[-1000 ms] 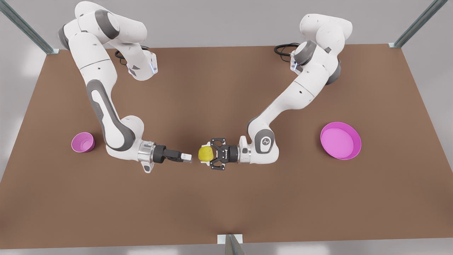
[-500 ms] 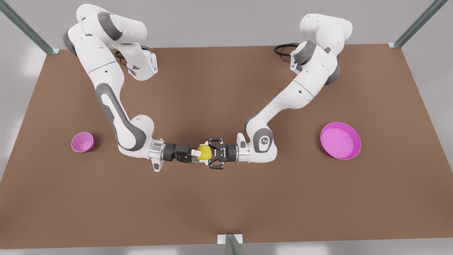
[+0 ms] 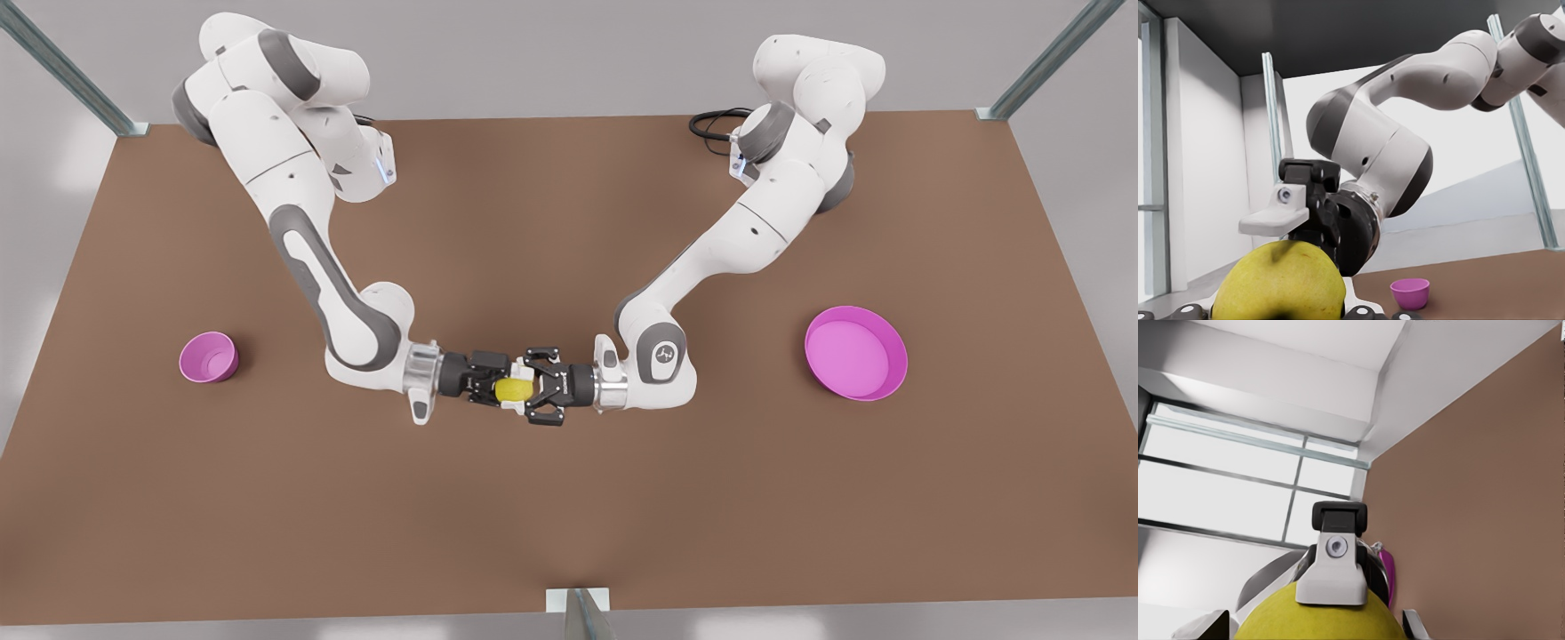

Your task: Use the left arm to pick up the apple from the plate, transfer it to the gripper of the right arm, and then use the right arm to place it into the bowl

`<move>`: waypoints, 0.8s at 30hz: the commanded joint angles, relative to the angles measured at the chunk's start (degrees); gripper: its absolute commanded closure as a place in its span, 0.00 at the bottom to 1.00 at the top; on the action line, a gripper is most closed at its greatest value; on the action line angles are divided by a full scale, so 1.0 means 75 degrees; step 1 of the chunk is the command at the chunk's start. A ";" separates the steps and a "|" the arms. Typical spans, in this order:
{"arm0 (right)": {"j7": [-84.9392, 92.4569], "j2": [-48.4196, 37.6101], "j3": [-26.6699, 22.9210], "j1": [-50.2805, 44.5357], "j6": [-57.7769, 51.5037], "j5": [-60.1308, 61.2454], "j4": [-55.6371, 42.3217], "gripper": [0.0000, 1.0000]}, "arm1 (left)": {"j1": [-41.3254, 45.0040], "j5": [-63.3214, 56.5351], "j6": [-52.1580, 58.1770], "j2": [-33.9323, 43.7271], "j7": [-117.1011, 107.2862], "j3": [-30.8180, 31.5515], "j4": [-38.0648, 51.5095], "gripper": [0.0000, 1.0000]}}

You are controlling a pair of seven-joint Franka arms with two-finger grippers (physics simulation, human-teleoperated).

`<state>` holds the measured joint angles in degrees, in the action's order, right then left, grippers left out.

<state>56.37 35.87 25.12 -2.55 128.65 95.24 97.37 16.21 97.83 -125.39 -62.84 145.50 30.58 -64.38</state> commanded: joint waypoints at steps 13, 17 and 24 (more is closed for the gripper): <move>0.0758 0.0010 0.0002 -0.0129 0.0636 0.0005 -0.0010 0.35 | -0.0063 -0.0154 0.0125 -0.0012 0.0404 0.0001 -0.0006 0.12; 0.0805 -0.0013 0.0002 -0.0012 0.0542 -0.0018 0.0130 0.35 | -0.0556 -0.0400 0.0395 0.0012 0.0287 -0.0069 -0.0229 0.12; -0.0331 -0.1291 0.0014 0.1511 -0.0242 -0.2701 0.1642 0.35 | -0.2688 -0.4674 0.2046 0.0995 -0.4631 -0.0081 -0.1201 0.12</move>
<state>60.21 27.17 25.17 8.17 129.25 83.09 109.11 -2.02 77.57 -117.39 -56.67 142.99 29.93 -72.51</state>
